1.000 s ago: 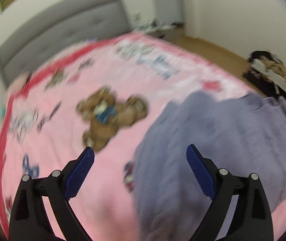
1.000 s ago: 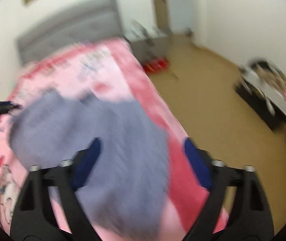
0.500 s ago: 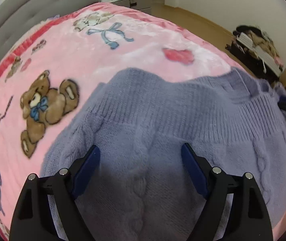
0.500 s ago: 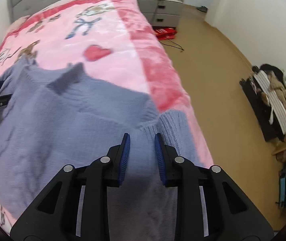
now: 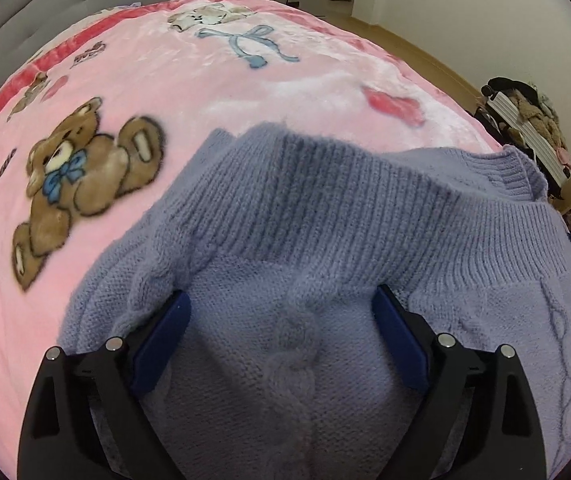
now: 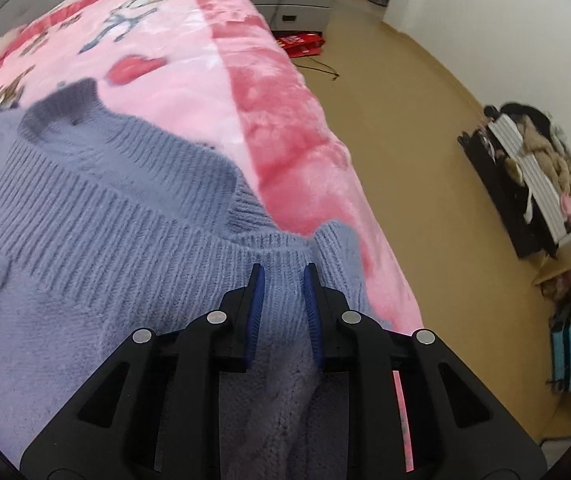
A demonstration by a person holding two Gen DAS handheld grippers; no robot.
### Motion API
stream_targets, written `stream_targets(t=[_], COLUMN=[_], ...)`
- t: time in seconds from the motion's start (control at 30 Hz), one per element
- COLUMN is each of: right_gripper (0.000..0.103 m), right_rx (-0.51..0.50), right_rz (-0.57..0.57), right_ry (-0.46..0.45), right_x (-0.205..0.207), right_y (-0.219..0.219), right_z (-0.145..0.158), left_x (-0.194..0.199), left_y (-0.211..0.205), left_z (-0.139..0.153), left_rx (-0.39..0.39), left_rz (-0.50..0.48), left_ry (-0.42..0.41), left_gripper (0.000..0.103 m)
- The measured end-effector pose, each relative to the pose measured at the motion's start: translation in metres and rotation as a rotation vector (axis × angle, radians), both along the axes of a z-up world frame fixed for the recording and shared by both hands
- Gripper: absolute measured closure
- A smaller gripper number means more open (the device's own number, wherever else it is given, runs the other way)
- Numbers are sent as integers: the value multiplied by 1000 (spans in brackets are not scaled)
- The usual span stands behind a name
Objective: Fold large clothes
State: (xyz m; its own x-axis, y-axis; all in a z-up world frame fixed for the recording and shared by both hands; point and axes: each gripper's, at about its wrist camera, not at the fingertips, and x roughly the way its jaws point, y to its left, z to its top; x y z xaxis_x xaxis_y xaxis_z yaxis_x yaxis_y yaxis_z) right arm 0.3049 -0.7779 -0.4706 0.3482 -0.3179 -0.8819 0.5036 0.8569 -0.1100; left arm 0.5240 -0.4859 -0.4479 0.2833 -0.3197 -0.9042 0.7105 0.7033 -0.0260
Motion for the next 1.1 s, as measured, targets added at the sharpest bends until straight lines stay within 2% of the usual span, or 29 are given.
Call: stream_targets(t=[0.17,0.27,0.3,0.33,0.37,0.4,0.47,0.57,0.6,0.63,0.7,0.83,0.9,0.93,1.03,1.1], right_gripper=[82,76,61,37,28,25,25,25,20,12,8,8,8,8,8,8], right_rx=[-90,-95,-93,-107,-126,-137,-81,-94,-99,-123,-176,-247,-263,-258,-228,-212], right_rz=[2,-15,-17,-23,-28,-28,-13,-31,-37,-56,-80,-89,-87,-79,-76,-78], right_ry=[39,-27,-71,-121,-148,-178,-236,-257,-286,-302,-313,-282,-277,-287,-274,-271], right_x=[4,-4,-8,-13,-17,-21,-29,-44,-53,-62,-79,-104,-116,-122,-130,-133], right_y=[15,24,28,35,41,48,60,86,96,106,126,156,168,174,186,191], right_z=[6,27,35,46,53,60,72,93,102,110,126,144,151,155,160,164], left_x=[-11,-23,-27,-31,-38,-43,-57,-81,-90,-99,-121,-161,-174,-179,-185,-190], left_y=[5,7,8,9,11,13,20,31,34,37,43,51,54,56,63,66], left_z=[11,21,24,28,34,38,52,74,81,88,104,134,144,148,156,158], left_rx=[-27,-25,-26,-30,-39,-50,-88,-159,-175,-180,-167,-65,-49,-62,-116,-115], left_rz=[3,10,11,6,-4,-8,-6,3,2,-1,4,80,84,68,40,39], left_ry=[-52,-94,-101,-103,-108,-111,-116,-99,-97,-105,-189,-439,-495,-484,-365,-355], left_gripper=[9,7,6,6,6,6,6,5,5,5,5,5,5,5,5,5])
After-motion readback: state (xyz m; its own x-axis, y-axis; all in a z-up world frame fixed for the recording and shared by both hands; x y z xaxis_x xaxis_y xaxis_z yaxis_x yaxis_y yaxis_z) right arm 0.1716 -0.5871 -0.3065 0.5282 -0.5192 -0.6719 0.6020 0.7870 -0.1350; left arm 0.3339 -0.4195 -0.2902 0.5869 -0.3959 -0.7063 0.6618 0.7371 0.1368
